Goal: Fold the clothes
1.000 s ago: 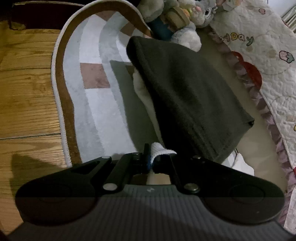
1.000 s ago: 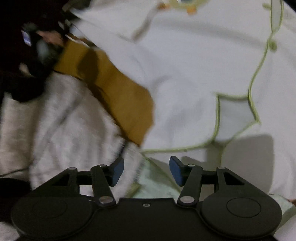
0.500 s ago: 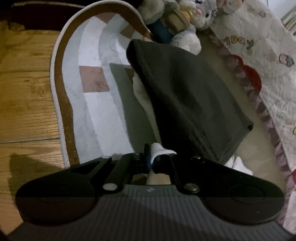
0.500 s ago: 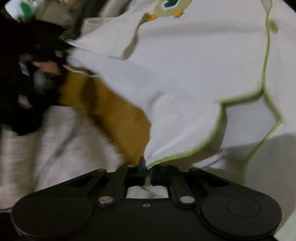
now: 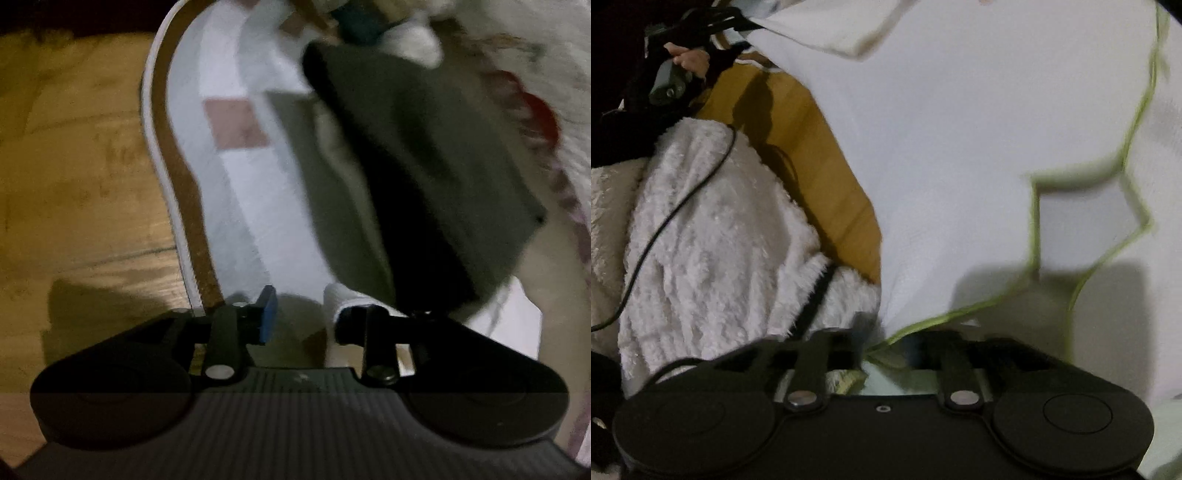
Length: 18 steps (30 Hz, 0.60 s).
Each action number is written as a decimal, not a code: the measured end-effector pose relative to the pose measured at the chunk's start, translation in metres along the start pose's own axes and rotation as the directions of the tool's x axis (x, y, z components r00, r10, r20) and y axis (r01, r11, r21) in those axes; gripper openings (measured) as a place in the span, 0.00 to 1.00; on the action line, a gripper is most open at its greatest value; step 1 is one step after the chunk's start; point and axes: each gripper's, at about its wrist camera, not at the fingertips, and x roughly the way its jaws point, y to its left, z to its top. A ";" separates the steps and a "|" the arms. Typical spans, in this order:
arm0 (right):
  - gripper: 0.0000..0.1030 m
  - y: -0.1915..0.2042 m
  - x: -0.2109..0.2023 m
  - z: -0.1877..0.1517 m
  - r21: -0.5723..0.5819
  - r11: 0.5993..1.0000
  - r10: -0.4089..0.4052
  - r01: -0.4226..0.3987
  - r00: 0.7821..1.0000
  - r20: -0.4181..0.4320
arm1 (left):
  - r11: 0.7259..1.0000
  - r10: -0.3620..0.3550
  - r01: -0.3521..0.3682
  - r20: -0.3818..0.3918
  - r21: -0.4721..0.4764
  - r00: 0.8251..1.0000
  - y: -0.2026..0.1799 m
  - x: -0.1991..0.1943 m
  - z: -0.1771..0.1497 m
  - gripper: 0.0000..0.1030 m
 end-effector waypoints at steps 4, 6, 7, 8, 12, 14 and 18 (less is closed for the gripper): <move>0.51 0.029 -0.033 0.001 -0.136 0.987 -0.066 0.081 0.991 0.115 | 0.994 -0.031 0.027 0.046 0.102 0.998 0.000 -0.030 -0.006 0.53; 0.51 0.035 -0.042 -0.001 -0.201 0.968 -0.114 0.149 0.978 0.175 | 0.998 -0.018 0.017 0.021 0.056 1.000 0.010 -0.028 -0.005 0.55; 0.51 0.034 -0.046 -0.002 -0.223 0.957 -0.141 0.184 0.970 0.197 | 1.000 -0.014 0.014 0.009 0.016 1.000 0.017 -0.025 -0.004 0.55; 0.51 0.032 -0.050 -0.003 -0.233 0.948 -0.163 0.216 0.960 0.226 | 1.000 -0.011 0.011 -0.003 -0.024 1.000 0.023 -0.023 -0.002 0.55; 0.51 0.011 -0.080 0.003 -0.178 0.948 -0.192 0.263 0.920 0.341 | 0.908 -0.297 0.270 -0.038 -0.320 0.954 0.053 -0.011 -0.003 0.53; 0.51 0.003 -0.097 0.009 -0.124 0.955 -0.197 0.269 0.889 0.413 | 0.719 -0.522 0.379 -0.094 -0.582 0.848 0.078 0.016 -0.014 0.51; 0.51 0.007 -0.097 0.032 -0.122 0.942 -0.221 0.313 0.852 0.475 | 0.924 -0.283 0.255 -0.062 -0.285 0.957 0.051 -0.013 -0.006 0.50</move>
